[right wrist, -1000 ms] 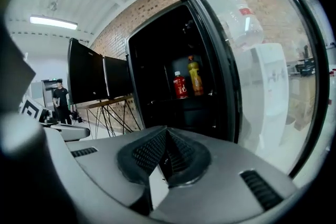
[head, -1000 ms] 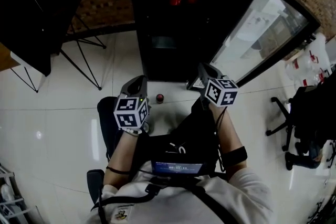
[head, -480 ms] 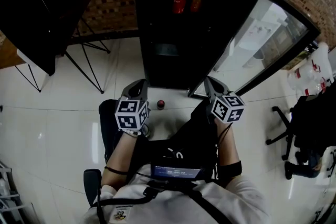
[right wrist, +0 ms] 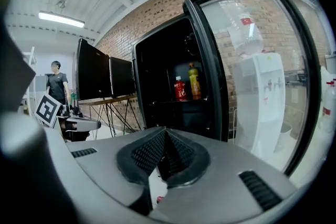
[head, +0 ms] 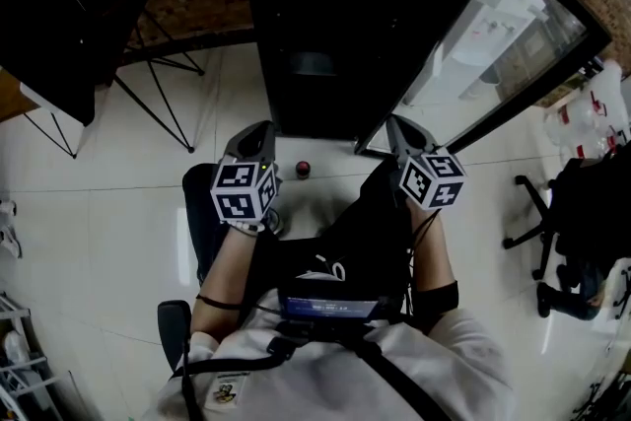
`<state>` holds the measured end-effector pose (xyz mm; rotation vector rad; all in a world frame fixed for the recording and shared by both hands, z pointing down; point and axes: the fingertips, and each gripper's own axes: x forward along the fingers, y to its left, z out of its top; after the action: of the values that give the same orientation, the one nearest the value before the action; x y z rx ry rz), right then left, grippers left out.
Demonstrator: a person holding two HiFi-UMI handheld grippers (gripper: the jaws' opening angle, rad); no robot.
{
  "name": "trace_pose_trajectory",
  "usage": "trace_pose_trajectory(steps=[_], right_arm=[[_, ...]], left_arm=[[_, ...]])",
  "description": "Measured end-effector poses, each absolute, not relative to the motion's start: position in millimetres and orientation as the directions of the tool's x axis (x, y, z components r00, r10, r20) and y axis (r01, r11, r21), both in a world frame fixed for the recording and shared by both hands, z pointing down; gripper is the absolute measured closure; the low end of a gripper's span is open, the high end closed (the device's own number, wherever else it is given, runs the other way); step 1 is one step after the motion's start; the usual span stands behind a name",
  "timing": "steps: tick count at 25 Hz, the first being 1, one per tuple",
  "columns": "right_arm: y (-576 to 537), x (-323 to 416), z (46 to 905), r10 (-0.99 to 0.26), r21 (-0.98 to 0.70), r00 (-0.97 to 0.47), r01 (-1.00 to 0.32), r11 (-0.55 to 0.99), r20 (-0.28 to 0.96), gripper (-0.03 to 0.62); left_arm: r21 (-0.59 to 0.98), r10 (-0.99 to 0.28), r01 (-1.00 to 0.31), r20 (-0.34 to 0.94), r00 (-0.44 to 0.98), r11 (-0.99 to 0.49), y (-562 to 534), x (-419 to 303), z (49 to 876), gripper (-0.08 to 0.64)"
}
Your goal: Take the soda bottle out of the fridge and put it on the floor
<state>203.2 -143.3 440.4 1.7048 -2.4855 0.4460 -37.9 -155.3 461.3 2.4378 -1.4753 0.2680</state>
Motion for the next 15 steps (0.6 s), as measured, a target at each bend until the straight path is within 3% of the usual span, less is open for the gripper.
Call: trace_pose_trajectory(steps=[15], right_arm=[[-142.4,203.3,444.3,-0.897,-0.144,-0.357,-0.933,0.33,0.262,0.591]], left_arm=[[0.146,-0.833,-0.887,0.306,0.461,-0.438,-155.1,-34.9,465.7,0.558]])
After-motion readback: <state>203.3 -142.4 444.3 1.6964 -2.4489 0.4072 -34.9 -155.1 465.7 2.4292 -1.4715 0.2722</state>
